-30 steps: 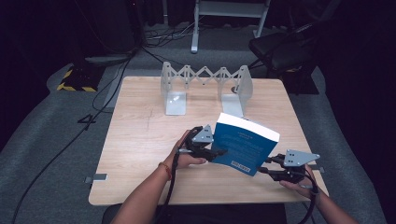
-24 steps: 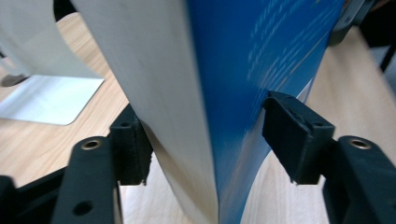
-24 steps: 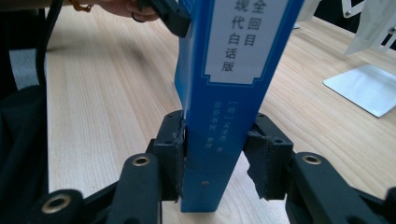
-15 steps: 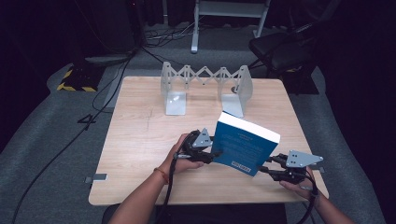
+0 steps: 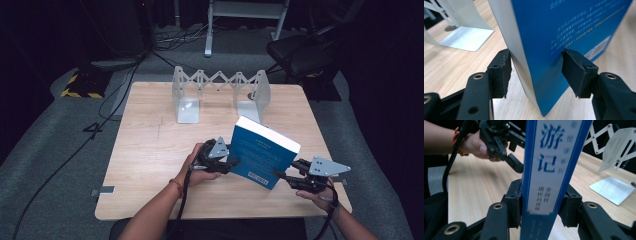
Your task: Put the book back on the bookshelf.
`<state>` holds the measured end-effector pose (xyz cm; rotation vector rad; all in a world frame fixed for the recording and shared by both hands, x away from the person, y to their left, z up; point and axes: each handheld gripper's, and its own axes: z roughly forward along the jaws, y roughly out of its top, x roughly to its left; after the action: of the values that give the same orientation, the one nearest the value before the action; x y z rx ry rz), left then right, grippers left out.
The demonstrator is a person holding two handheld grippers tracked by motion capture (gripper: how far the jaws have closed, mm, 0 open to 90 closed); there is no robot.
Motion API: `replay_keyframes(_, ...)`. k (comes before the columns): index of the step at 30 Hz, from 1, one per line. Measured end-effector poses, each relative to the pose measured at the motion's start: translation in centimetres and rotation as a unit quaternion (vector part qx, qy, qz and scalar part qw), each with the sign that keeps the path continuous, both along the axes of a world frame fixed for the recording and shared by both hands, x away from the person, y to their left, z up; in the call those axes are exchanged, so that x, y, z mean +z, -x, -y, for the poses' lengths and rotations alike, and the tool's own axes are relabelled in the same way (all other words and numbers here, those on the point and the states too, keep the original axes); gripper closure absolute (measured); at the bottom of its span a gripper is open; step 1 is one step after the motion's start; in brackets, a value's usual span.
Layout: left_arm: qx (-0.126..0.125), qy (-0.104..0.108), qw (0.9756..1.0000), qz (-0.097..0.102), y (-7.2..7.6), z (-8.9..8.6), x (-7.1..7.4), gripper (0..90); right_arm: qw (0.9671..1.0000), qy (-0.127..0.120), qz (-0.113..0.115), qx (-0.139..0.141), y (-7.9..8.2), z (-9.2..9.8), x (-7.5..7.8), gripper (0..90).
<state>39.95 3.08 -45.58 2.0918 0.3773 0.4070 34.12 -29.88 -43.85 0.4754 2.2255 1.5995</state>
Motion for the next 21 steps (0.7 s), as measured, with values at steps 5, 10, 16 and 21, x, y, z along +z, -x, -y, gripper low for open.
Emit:
replay_keyframes(5,-0.004,0.003,1.0,0.004,-0.3,0.6,-0.1,41.0,0.9999,-0.013,0.0,-0.009,0.0,-0.1,0.4,58.0)
replay_keyframes(10,-0.01,0.004,0.9999,0.006,-0.8,1.8,-0.1,39.9,0.9996,-0.014,0.013,-0.019,0.0,0.4,1.1,57.8)
replay_keyframes(16,0.01,0.008,0.9992,0.038,-1.4,3.0,0.0,41.1,0.9988,-0.012,0.015,-0.046,-0.5,1.0,1.3,58.6)
replay_keyframes(21,0.014,0.039,0.9988,0.026,-2.1,2.9,0.3,47.0,0.9987,-0.012,0.021,-0.045,-1.0,0.7,1.4,53.7)
